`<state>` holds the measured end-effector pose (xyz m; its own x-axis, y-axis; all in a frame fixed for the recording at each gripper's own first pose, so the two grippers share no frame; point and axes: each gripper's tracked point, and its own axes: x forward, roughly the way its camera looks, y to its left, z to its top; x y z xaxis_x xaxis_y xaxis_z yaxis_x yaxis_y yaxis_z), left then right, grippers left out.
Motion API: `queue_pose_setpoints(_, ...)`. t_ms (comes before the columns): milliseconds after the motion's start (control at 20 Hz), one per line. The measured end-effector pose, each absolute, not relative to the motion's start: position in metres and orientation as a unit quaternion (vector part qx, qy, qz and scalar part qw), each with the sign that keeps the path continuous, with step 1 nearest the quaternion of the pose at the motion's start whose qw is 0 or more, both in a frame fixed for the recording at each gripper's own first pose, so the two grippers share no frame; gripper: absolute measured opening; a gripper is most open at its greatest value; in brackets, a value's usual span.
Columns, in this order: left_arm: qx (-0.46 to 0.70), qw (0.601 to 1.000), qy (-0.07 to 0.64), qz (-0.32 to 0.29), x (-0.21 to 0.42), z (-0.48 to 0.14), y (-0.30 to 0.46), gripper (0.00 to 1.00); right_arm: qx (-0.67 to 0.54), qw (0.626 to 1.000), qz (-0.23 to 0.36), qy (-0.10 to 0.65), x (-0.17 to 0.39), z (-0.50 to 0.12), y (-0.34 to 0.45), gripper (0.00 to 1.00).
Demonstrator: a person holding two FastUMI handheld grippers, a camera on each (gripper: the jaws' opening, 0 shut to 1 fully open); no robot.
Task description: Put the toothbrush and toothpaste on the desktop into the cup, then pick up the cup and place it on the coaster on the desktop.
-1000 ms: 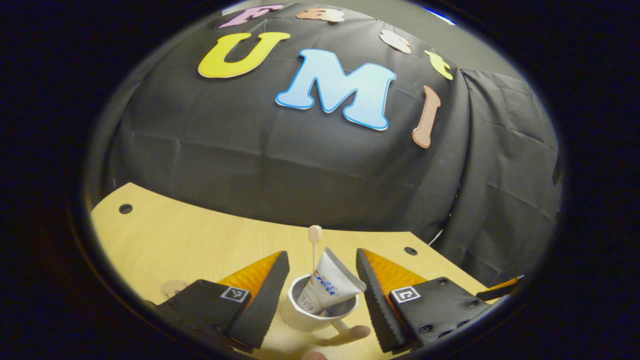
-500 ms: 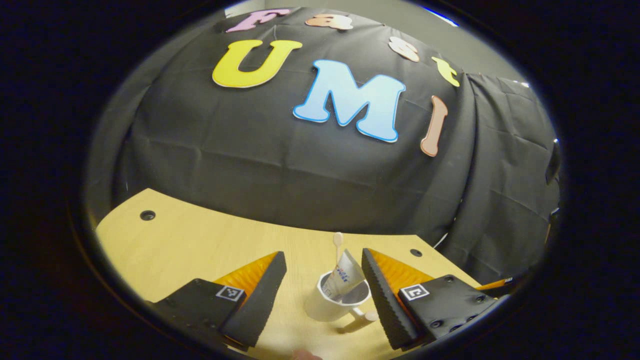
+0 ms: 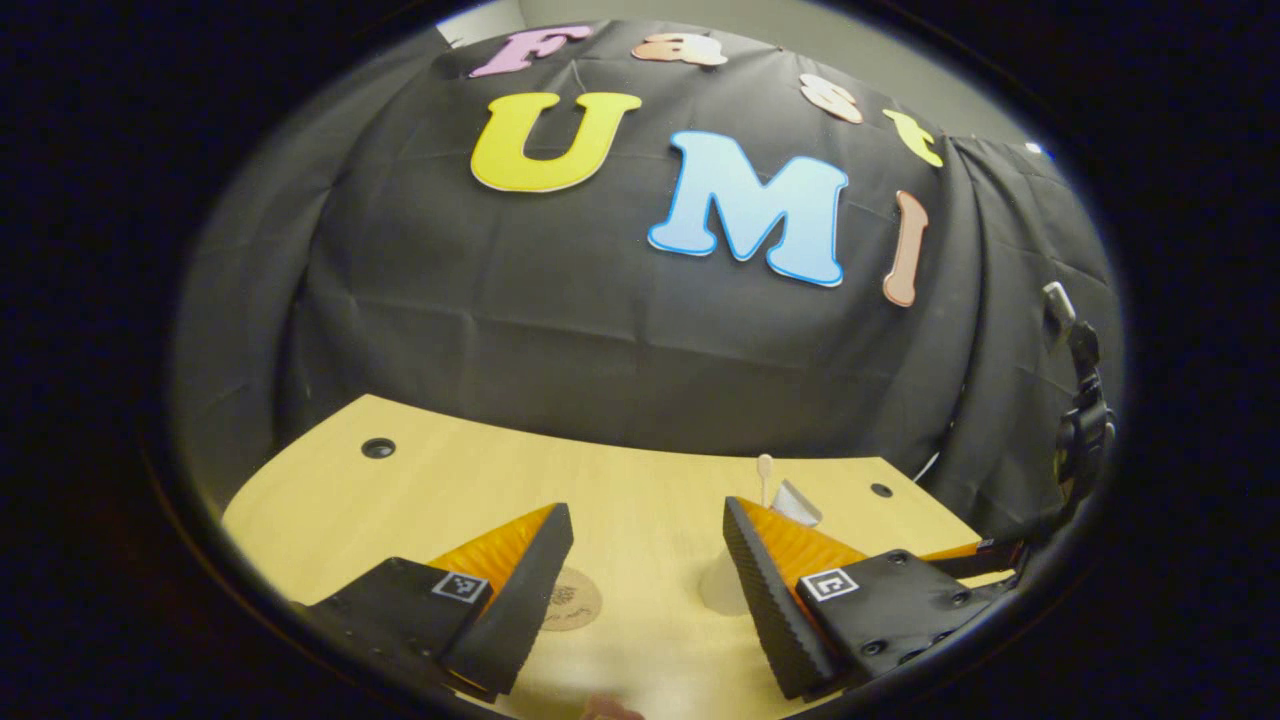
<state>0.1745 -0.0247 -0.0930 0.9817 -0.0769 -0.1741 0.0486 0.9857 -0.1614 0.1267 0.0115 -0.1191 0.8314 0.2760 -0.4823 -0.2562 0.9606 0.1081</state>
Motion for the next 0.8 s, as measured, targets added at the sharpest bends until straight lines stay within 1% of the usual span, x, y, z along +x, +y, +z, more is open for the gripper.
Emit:
queue_pose_setpoints(200, -0.081, 0.995, 0.059, -0.002, 0.164, -0.078, 0.010, 0.97, 0.003, 0.949, 0.144, 0.280, 0.140, -0.131, 0.026, 0.89)
queue_pose_setpoints(250, -0.072, 0.996, 0.055, 0.013, 0.162, -0.079, 0.022, 0.98, 0.001, 0.947, 0.145, 0.286, 0.144, -0.133, 0.029, 0.87)
queue_pose_setpoints(350, -0.064, 0.996, 0.058, 0.034, 0.158, -0.084, 0.040, 0.98, -0.004, 0.942, 0.146, 0.301, 0.150, -0.141, 0.034, 0.89)
queue_pose_setpoints(800, -0.086, 0.993, 0.023, 0.075, 0.140, -0.084, 0.081, 0.98, -0.017, 0.916, 0.152, 0.370, 0.175, -0.171, 0.041, 0.89)
